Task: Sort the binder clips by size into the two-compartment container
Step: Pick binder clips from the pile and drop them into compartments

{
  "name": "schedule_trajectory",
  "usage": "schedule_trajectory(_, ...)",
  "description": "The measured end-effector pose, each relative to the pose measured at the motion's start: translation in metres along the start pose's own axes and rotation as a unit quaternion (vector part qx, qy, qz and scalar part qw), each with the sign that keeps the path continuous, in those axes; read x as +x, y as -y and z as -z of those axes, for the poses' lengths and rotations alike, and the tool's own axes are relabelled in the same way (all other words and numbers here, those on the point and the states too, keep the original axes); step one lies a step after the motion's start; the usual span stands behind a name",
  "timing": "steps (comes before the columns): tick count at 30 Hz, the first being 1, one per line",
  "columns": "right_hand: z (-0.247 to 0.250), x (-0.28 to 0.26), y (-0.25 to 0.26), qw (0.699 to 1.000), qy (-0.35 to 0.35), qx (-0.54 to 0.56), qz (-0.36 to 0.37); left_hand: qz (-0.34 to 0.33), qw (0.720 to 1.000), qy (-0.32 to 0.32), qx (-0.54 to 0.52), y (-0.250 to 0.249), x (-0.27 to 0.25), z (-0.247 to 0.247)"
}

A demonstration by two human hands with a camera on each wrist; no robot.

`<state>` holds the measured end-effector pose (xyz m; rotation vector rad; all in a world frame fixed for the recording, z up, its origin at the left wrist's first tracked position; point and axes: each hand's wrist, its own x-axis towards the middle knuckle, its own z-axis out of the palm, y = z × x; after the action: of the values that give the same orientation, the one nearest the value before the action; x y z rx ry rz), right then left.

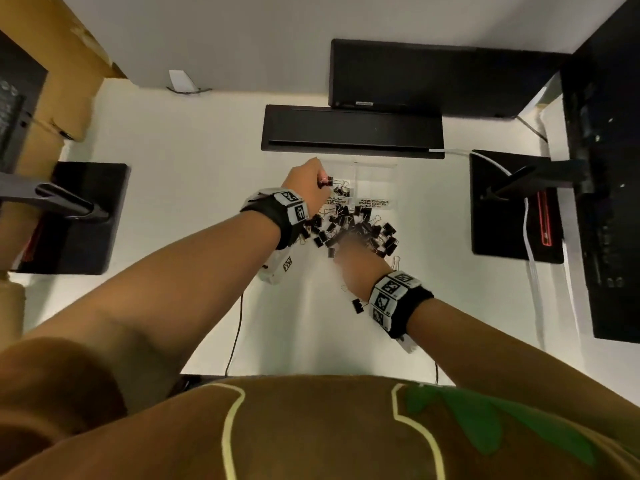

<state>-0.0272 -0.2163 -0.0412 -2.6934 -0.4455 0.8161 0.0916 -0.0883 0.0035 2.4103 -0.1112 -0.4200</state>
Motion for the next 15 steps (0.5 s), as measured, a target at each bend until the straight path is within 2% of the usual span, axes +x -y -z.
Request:
schedule_trajectory(5, -0.003, -0.002, -0.003, 0.999, -0.017, -0.034, 0.000, -0.010, 0.999, 0.017, 0.027, -0.003, 0.005, -0.006)
schedule_trajectory(8, -0.005, -0.002, -0.006, 0.999, -0.025, -0.034, 0.012, -0.043, 0.998, 0.013, 0.040, 0.002, -0.005, -0.008)
schedule_trajectory(10, -0.007, -0.004, -0.008, 0.998, -0.056, -0.029, 0.013, -0.062, 0.997, 0.015, 0.047, 0.008, -0.016, -0.012)
schedule_trajectory(15, -0.015, -0.005, -0.014, 0.997, -0.072, -0.020, -0.001, -0.071, 0.987, 0.096, 0.104, 0.034, -0.041, -0.036)
